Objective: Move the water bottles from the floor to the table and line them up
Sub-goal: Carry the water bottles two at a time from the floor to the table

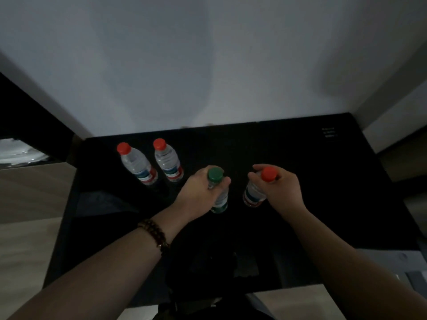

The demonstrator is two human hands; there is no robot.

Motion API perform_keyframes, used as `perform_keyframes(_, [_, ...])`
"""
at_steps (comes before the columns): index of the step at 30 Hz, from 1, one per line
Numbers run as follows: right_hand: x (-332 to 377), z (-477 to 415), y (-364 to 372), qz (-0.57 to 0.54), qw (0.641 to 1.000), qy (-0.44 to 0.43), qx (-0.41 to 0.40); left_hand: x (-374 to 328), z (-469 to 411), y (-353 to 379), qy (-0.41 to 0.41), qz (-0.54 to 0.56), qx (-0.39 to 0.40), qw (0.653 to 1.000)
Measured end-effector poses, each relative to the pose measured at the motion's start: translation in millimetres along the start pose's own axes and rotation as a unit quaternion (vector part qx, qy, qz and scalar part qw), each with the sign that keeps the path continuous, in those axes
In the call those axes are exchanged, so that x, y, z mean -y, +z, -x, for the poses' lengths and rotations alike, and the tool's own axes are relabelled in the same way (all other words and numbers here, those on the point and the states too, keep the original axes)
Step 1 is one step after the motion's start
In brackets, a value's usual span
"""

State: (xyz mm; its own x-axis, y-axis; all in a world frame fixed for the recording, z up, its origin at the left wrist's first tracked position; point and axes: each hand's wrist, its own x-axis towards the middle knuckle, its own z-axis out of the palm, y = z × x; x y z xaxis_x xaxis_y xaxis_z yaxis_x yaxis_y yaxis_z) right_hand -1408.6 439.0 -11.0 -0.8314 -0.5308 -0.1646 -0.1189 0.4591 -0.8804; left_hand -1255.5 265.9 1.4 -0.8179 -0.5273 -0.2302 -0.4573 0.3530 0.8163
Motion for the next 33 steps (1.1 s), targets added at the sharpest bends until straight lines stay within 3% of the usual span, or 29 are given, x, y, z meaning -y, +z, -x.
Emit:
perform_keyframes(20, [-27.9,-55.4,-22.3,0.013,0.993,0.000,0.119,-0.6,-42.5,36.4,-0.030,-0.026,0.019,0.999])
perform_keyframes(33, [-29.9,-59.4,-24.5,0.050,0.986,0.024,0.158,-12.2,-40.8,39.0,-0.056,-0.048,0.085,0.994])
